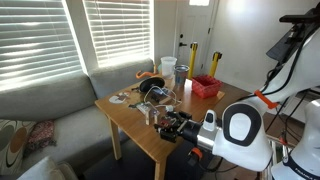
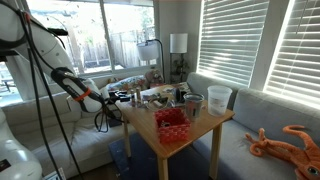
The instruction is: Put one block upright
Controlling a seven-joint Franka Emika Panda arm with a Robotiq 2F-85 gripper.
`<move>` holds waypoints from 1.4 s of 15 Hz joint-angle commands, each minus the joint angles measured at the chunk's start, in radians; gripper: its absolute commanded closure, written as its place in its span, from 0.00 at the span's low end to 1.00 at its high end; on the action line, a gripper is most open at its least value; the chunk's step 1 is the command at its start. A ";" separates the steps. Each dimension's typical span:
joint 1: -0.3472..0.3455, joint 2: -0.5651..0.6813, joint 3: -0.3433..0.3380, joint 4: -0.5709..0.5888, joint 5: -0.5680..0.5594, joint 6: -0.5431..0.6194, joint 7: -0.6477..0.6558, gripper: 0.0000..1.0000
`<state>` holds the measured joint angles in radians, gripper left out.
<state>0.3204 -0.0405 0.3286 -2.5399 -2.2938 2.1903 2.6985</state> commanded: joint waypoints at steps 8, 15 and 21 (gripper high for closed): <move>0.009 -0.401 -0.217 -0.053 0.301 0.675 -0.044 0.00; -0.078 -0.513 -0.287 -0.158 0.650 0.771 -0.105 0.00; -0.076 -0.495 -0.315 -0.168 0.701 0.757 -0.090 0.00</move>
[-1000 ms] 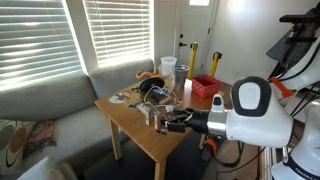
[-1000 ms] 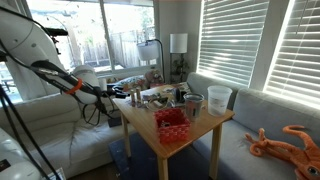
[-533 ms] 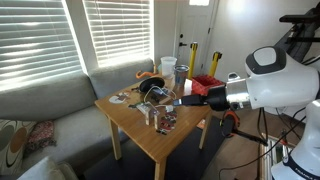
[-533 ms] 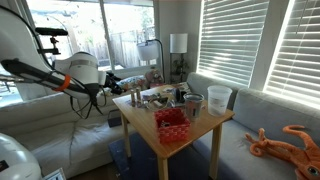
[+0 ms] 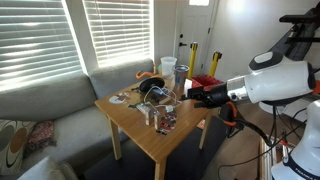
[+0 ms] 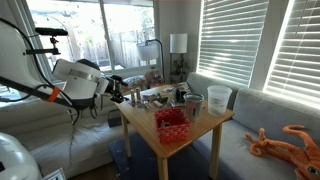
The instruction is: Put one block upright
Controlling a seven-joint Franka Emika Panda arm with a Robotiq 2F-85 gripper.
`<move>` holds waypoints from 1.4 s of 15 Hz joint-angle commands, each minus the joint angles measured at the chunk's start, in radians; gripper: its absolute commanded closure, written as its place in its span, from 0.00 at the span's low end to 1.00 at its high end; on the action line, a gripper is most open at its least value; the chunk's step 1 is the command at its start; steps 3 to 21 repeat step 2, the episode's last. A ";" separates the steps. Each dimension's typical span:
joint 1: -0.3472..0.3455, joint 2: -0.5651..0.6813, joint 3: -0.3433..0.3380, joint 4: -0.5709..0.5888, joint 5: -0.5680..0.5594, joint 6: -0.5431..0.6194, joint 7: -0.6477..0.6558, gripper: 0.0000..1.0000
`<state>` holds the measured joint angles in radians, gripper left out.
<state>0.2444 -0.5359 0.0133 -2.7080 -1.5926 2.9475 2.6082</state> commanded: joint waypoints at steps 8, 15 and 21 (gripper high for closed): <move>0.001 0.002 0.002 0.001 0.000 0.000 0.000 0.00; 0.001 0.002 0.002 0.001 0.000 0.000 0.000 0.00; 0.001 0.002 0.002 0.001 0.000 0.000 0.000 0.00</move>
